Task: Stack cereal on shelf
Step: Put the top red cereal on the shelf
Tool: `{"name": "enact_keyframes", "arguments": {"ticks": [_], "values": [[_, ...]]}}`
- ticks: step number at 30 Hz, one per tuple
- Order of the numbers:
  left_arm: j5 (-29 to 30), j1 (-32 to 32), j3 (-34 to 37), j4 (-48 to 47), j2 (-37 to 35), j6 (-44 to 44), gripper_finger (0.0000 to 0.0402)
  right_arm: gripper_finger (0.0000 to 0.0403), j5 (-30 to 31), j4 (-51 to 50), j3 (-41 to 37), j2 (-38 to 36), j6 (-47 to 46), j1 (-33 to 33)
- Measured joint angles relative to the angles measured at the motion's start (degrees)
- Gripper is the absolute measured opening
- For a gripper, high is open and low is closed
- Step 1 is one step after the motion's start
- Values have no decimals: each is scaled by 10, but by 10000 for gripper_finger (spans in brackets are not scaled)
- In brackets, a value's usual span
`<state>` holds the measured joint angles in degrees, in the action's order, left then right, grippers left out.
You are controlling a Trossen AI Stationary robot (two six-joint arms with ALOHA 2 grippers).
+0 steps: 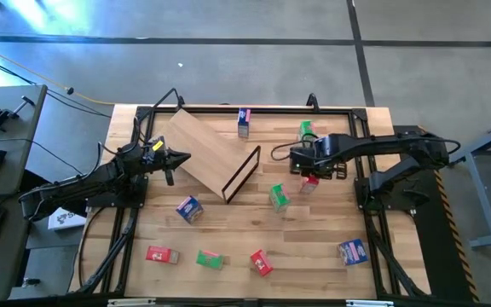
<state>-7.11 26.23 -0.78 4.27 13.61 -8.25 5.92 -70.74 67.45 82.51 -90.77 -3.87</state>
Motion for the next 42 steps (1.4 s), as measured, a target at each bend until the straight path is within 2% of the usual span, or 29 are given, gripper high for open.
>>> {"name": "enact_keyframes", "arguments": {"ticks": [7,14,18,21,26,27,30,32,42], "values": [[0,0,0,3,0,0,5,147,18,-26,122,0,120,-3],[0,0,0,19,0,-3,5,147,80,-37,305,22,279,-22],[0,0,0,19,0,-5,5,147,102,-34,427,79,392,-47],[0,0,0,19,0,-5,5,147,96,-27,524,142,472,-69],[0,0,0,19,0,-4,5,147,33,6,677,269,587,-106],[0,0,0,19,0,-2,5,147,18,39,675,283,605,-111],[0,0,0,17,0,-2,5,147,-79,146,618,299,646,-132],[0,0,0,16,0,1,5,147,-109,185,605,317,661,-142],[-2,0,0,16,0,4,5,147,-109,188,604,426,699,-148]]}}
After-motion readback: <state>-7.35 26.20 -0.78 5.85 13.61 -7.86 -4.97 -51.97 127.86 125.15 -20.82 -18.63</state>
